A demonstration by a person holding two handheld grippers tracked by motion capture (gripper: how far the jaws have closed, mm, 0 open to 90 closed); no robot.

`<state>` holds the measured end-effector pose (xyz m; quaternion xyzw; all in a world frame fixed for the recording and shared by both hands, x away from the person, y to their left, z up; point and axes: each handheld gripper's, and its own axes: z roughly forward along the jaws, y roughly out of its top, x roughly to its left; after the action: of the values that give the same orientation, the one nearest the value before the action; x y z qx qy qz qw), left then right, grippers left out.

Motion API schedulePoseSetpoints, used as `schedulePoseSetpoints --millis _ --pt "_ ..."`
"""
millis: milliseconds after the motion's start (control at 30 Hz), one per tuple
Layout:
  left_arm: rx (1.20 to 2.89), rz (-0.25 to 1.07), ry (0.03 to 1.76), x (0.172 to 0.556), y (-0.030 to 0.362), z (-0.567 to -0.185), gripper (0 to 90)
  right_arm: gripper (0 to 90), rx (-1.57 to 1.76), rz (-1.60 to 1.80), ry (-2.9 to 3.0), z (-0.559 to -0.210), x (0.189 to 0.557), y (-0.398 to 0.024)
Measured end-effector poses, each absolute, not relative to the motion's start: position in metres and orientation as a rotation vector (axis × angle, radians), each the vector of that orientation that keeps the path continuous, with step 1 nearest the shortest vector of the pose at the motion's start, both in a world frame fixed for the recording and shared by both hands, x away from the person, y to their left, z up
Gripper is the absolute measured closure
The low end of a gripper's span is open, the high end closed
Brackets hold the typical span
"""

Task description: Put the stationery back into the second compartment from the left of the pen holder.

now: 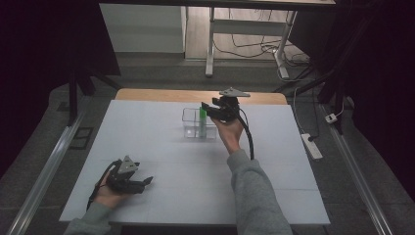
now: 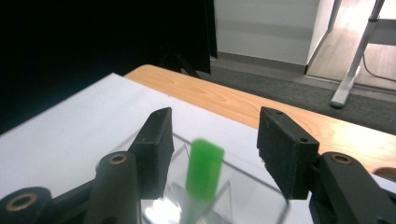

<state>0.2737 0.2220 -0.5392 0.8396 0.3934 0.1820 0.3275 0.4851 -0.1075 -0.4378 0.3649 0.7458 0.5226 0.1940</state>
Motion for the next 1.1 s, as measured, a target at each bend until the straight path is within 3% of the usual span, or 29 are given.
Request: schedulePoseSetpoints --millis 1100 --pt "2.194 0.496 1.035 0.274 0.222 -0.539 25.0 37.6 0.952 1.371 2.248 -0.461 0.392 -0.216"
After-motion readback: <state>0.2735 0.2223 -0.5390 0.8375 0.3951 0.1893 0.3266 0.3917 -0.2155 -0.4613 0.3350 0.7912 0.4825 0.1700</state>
